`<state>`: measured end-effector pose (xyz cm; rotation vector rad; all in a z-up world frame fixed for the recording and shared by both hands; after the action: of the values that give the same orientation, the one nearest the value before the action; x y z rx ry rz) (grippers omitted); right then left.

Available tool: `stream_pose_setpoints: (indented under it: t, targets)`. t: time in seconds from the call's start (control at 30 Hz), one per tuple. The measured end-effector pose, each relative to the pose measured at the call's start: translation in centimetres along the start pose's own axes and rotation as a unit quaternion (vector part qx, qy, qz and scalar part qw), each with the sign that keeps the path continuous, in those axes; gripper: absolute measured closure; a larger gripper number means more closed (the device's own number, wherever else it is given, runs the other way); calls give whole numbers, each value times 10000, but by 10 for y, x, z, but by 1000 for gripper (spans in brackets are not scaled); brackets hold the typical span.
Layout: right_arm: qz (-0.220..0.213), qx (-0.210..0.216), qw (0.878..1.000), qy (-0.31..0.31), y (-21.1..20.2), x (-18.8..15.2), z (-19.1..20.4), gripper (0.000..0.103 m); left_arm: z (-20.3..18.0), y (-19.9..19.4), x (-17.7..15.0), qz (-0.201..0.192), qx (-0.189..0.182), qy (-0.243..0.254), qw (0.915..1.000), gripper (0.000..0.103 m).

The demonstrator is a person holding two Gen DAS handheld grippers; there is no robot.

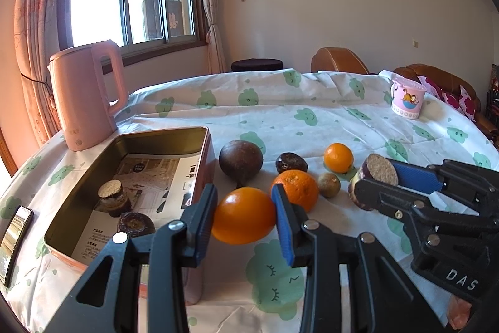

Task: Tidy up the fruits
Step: 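Lift and carry the cake and the orange toward the tin box with both grippers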

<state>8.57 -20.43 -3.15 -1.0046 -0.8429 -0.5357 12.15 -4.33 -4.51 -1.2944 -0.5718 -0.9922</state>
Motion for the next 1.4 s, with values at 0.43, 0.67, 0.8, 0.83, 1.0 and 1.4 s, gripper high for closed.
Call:
stream_pose_setpoints:
  t: [0.43,0.67,0.8,0.83,1.0,1.4]
  targets:
    - [-187,26,9998,45,-6,1,-1,68,1,-5,2,-124,80,14,9999,65]
    - [-270,27,9996,48,-9,2,-1,68,1,-8,2,-212,132,24,9997,65]
    - [-313,34,9995,45,-10,2,-1,68,2,-10,2,-271,138,-5,9995,65]
    - [-321,33,9995,44,-11,2,-1,68,2,-10,2,-277,139,-8,9995,65]
    - [-382,29,9993,33,-13,2,0,68,3,-12,2,-325,161,-32,9993,65]
    - [-528,-23,9986,-13,-19,2,1,68,3,-17,1,-451,208,-48,9988,65]
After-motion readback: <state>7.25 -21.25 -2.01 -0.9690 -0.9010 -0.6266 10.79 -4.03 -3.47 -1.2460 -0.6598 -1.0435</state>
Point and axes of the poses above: each gripper's, at about its wrist camera, not at the fingertips, and y roughly the way its jaws point, z to its left, x to its top, the point moved 5 cm from there along y, roughly the way its jaws point, and after that the axes turned 12 degrees about y, right-handed, at the moved point
